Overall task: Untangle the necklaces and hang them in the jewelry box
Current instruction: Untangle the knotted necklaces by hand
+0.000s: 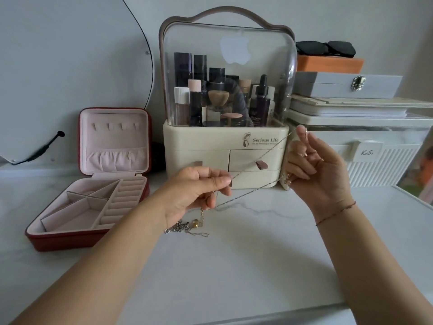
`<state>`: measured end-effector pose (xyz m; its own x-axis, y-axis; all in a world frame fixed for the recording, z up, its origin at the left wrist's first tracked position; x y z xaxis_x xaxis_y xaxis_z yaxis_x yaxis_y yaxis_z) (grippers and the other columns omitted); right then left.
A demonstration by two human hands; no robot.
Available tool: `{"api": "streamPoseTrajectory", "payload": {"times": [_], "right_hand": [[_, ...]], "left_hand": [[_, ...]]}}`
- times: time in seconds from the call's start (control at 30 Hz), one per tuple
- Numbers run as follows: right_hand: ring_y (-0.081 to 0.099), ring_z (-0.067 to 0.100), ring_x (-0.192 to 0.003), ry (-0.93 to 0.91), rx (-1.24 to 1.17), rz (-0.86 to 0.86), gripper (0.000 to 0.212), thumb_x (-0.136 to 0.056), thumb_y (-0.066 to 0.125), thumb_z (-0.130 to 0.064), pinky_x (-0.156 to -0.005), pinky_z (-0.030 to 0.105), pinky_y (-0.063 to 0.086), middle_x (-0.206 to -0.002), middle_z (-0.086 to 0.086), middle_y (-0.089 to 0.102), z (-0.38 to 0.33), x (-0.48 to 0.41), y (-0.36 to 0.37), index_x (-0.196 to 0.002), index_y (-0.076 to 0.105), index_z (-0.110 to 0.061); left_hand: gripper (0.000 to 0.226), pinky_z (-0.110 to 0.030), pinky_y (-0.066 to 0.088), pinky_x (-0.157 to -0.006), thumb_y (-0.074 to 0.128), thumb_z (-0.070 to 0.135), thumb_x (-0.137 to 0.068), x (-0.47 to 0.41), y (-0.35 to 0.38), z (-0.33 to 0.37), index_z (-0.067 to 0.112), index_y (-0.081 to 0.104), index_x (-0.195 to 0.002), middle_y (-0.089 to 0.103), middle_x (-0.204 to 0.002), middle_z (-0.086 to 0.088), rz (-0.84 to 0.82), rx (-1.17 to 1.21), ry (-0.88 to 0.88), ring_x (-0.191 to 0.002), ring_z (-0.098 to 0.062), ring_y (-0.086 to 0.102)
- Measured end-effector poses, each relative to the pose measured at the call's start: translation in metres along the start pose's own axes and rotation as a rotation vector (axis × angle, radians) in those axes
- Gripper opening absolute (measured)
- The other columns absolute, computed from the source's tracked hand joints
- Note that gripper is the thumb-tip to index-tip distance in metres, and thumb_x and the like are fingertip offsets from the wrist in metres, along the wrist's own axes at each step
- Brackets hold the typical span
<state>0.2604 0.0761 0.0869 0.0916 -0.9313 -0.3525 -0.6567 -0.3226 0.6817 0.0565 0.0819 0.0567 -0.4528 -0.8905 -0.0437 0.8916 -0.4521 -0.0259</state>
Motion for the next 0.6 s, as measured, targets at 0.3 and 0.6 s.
{"api": "streamPoseTrajectory", "payload": {"times": [0.3,0.6], "right_hand": [[0.029,0.005,-0.044,0.384,0.623,0.014,0.022,-0.082,0.060,-0.021,-0.038,0.014,0.025,-0.066,-0.001,0.048,0.040,0.006,-0.001,-0.102,0.064,-0.013],[0.054,0.013,-0.070,0.452,1.031,-0.146,0.014,-0.090,0.060,-0.007,-0.072,0.024,0.042,-0.075,0.000,0.064,0.065,0.015,0.011,-0.098,0.071,-0.007]], "left_hand": [[0.034,-0.020,0.055,-0.057,0.051,0.007,-0.082,0.000,0.003,0.016,0.010,0.063,-0.114,0.070,-0.114,-0.008,-0.137,0.390,0.167,-0.080,-0.018,0.071],[0.045,-0.051,0.038,-0.106,0.037,0.005,-0.092,0.001,0.004,0.022,0.012,0.048,-0.135,0.054,-0.139,-0.005,-0.253,0.489,0.245,-0.128,-0.025,0.051]]}}
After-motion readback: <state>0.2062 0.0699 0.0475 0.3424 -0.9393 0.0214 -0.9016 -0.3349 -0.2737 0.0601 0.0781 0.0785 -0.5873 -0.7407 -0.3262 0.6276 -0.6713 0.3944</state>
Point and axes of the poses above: each hand's wrist, its own x-axis away from the middle knuckle, its own y-axis out of the palm, z = x × y, the point moved 6 cm from there along -x, towards the middle knuckle
